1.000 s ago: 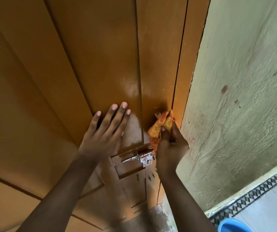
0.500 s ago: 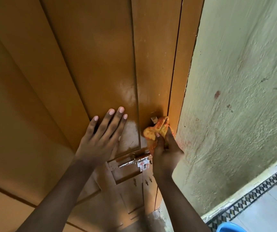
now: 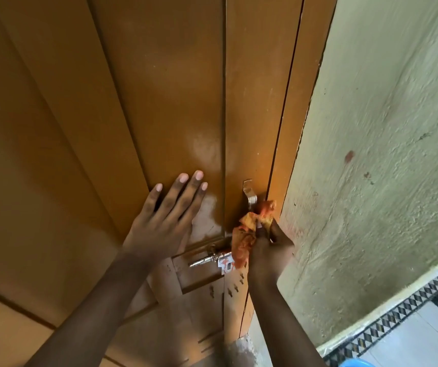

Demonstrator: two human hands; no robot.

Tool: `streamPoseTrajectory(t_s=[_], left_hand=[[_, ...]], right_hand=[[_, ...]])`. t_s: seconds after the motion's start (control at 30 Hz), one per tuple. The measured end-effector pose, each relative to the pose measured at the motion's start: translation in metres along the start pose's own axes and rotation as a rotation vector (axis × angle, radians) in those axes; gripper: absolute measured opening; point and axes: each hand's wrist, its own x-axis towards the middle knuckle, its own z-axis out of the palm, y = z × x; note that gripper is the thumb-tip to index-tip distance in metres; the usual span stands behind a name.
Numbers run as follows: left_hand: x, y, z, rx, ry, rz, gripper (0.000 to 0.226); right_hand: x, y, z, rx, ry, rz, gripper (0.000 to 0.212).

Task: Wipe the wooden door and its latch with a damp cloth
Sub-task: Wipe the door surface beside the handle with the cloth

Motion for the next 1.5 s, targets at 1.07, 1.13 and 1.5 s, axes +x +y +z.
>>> streamPoseTrajectory(t_s=[1.07, 1.13, 1.5], left_hand=[[-0.001, 0.001, 0.0, -0.016, -0.01, -0.011, 0.071], [-0.001, 0.001, 0.002, 0.005, -0.017, -0.009, 0.071], [-0.001, 0.001, 0.001, 0.018, -0.018, -0.009, 0.075]], right_hand=[[0.008, -0.04, -0.008, 0.21, -0.008, 0.698, 0.017], [0.0, -0.042, -0.011, 0.247, -0.041, 0.733, 0.017], [-0.017, -0.052, -0.001, 0.428, 0.045, 0.806, 0.026]])
